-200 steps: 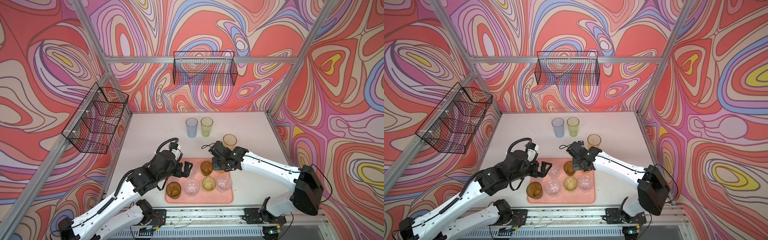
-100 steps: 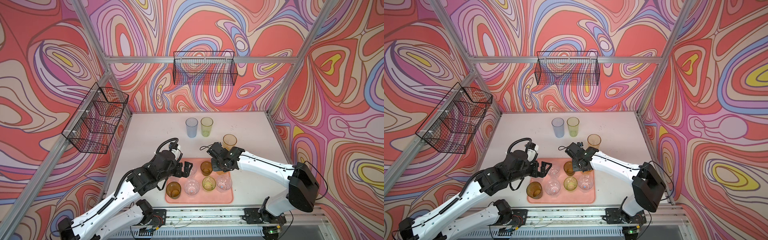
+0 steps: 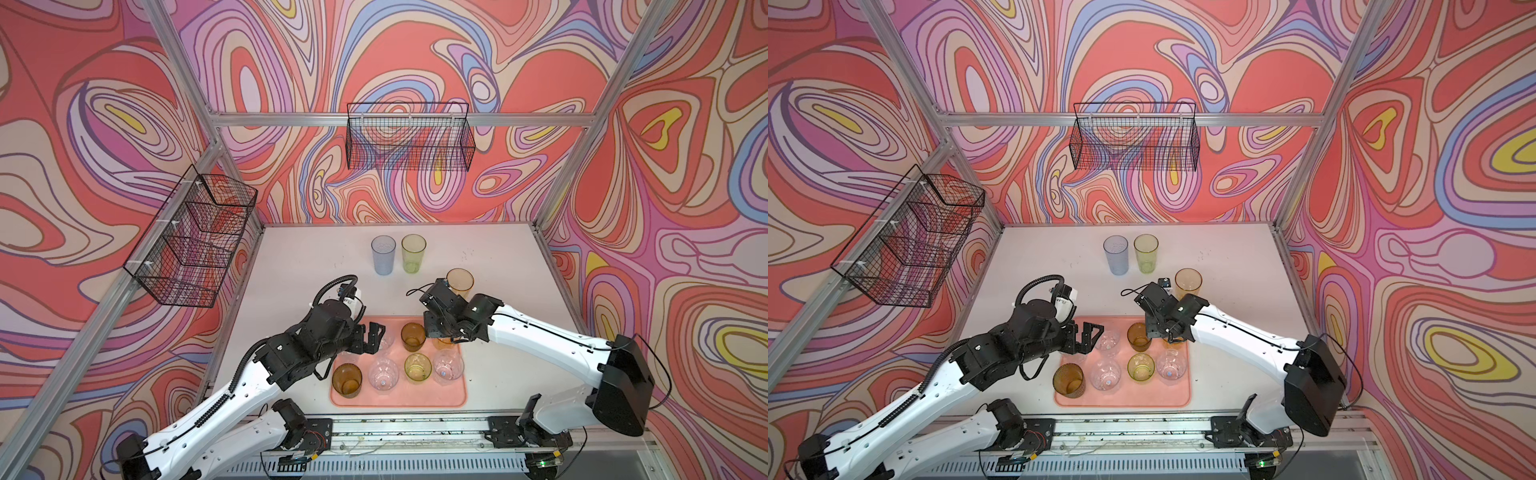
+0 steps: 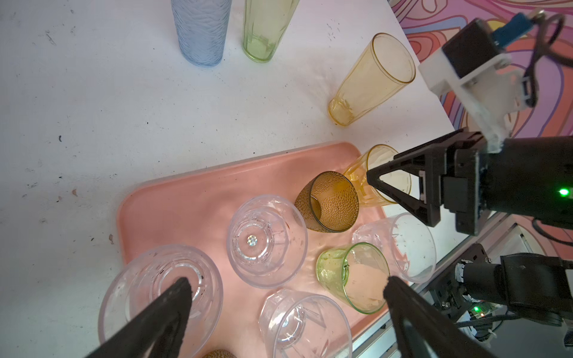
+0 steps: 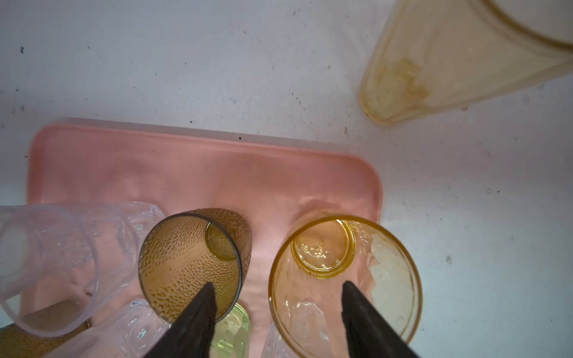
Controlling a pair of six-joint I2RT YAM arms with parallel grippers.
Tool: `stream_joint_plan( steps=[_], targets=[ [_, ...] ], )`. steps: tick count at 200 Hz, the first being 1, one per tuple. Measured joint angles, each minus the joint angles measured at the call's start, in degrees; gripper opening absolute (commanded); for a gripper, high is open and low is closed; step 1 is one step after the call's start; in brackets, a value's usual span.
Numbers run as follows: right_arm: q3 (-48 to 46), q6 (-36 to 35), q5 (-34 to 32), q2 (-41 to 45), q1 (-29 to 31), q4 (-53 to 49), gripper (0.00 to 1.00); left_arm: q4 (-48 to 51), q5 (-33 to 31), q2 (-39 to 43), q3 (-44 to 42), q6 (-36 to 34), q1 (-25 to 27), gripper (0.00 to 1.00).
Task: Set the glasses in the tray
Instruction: 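Open and raise the right gripper while the left reaches toward the blue glass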
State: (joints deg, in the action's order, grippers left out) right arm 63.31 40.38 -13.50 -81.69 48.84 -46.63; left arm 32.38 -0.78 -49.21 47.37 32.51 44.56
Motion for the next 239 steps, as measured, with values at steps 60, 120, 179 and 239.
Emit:
stream_joint_plan(
  steps=[60, 120, 179, 239],
  targets=[
    [-1.64, -2.49, -2.14, 4.07, 0.00, 2.69, 0.98, 0.87, -2.43, -4.55, 6.34, -1.05, -0.02, 1.00],
    [1.51, -8.68, -10.03, 6.03, 0.00, 2.84, 0.98, 3.10, -9.11, -10.95, 14.73, -3.32, -0.02, 1.00],
    [1.62, -12.96, -16.31, 10.60, 0.00, 3.80, 0.98, 2.71, -12.50, -17.73, 19.80, -3.41, -0.02, 1.00],
    [3.80, -14.88, -18.49, 16.02, -0.13, 1.27, 0.98, 2.05, -17.22, -22.14, 24.57, -2.08, -0.02, 1.00]
  ],
)
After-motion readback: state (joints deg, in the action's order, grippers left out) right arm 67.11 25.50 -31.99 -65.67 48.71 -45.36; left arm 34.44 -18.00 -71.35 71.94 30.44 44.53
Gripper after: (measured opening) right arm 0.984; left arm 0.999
